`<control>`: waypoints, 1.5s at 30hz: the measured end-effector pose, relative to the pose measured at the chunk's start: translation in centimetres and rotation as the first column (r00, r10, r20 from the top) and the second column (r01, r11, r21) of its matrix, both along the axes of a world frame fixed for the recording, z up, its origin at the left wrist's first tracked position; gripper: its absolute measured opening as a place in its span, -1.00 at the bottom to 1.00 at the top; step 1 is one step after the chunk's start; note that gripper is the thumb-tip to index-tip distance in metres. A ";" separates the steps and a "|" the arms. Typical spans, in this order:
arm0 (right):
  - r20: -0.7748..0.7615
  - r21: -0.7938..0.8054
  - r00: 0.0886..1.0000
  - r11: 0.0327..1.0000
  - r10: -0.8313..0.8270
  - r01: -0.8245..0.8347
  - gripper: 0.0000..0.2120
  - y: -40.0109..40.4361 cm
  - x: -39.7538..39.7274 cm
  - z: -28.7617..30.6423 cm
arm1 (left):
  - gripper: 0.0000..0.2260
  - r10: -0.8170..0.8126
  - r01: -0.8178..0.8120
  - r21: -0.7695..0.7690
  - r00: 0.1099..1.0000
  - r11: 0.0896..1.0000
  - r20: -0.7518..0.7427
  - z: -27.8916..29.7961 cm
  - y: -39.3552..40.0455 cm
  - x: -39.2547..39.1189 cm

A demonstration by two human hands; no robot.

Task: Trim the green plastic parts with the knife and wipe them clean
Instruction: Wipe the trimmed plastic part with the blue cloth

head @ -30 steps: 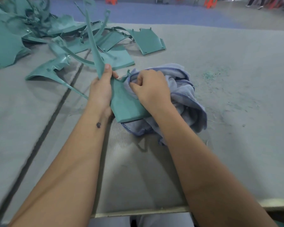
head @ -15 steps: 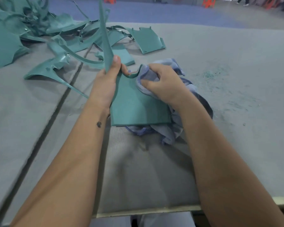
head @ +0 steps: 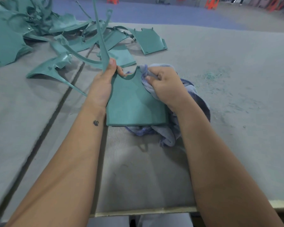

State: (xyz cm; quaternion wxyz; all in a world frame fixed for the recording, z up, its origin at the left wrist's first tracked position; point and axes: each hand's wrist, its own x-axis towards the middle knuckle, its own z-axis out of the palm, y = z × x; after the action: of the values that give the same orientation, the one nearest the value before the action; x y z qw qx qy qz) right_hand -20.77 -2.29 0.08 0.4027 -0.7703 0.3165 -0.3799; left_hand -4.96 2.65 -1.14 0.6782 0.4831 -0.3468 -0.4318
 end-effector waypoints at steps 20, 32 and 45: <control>-0.145 -0.067 0.988 0.997 -0.052 0.043 -0.75 -0.8 -0.5 -0.3 | -0.58 -0.007 0.007 0.006 1.000 1.000 -0.031 -0.4 -0.4 0.1; 0.597 0.549 0.721 0.834 -0.352 -0.047 -0.69 -1.9 -2.6 0.4 | -0.55 -0.003 0.002 -0.006 0.977 1.000 -0.212 0.3 0.5 0.7; 0.035 -0.113 0.982 0.975 -0.187 0.190 -0.71 -1.0 0.3 -1.0 | -0.67 0.046 -0.045 -0.045 0.998 0.998 0.031 0.0 0.2 -0.3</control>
State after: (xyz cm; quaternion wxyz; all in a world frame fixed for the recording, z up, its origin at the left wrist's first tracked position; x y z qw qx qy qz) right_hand -20.49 -3.32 -0.92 0.3232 -0.7543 0.3603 -0.4435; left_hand -5.27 2.88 -1.10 0.6927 0.4826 -0.3558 -0.4009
